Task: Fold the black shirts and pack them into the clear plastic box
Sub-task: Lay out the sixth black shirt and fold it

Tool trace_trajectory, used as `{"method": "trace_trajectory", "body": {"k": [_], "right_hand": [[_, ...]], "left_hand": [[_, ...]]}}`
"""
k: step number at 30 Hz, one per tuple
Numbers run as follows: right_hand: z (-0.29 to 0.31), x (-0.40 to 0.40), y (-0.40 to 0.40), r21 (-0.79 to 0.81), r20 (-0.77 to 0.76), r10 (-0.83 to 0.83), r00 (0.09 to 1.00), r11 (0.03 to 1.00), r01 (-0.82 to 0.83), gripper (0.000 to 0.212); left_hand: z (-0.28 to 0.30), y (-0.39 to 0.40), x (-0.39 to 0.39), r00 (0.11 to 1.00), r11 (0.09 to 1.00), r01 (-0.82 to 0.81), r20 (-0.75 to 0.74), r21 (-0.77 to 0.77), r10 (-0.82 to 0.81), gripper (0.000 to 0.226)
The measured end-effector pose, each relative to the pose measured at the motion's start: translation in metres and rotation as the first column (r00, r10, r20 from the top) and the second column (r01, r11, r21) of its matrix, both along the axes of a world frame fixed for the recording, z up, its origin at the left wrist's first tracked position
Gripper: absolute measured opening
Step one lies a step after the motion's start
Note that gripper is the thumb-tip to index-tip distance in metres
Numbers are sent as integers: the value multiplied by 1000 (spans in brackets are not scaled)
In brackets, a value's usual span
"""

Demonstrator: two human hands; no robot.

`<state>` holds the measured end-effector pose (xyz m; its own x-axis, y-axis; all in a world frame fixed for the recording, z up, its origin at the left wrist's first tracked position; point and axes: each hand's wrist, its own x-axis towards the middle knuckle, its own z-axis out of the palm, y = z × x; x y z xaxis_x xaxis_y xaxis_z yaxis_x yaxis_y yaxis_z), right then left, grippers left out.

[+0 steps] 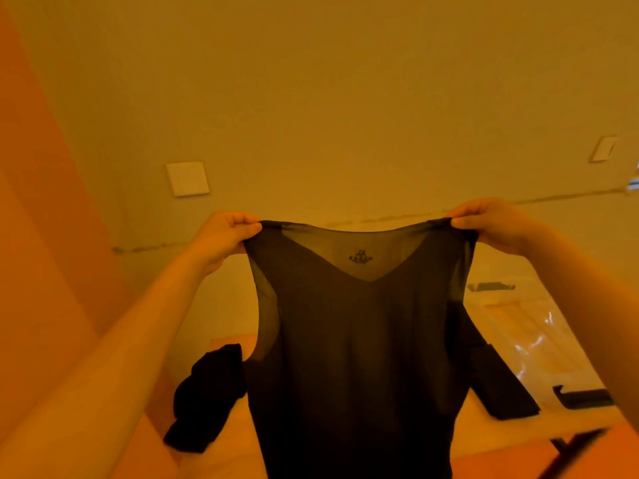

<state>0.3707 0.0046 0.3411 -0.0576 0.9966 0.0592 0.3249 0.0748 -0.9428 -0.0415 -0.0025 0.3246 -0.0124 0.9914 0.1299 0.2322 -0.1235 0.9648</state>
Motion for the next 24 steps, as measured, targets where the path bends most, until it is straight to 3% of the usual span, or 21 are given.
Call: {"method": "trace_trajectory", "body": {"k": [6, 12, 14, 19, 24], "right_hand": [[-85, -19, 116, -153, 199, 15, 980, 988, 16, 21], [-234, -30, 264, -299, 278, 9, 960, 951, 78, 14], [-283, -35, 299, -354, 297, 17, 955, 931, 93, 15], [-373, -50, 349, -454, 323, 22, 946, 881, 134, 19], [-416, -57, 359, -516, 305, 38, 952, 847, 131, 22]], "left_hand": [[-102, 104, 9, 994, 971, -66, -95, -228, 45, 15], [-234, 225, 19, 973, 893, -199, -189, -403, 131, 19], [-276, 258, 23, 956, 869, -241, -260, -433, 135, 9], [-356, 307, 31, 906, 814, -314, -409, -489, 104, 21], [-405, 309, 27, 901, 767, -364, -408, -529, 147, 21]]}}
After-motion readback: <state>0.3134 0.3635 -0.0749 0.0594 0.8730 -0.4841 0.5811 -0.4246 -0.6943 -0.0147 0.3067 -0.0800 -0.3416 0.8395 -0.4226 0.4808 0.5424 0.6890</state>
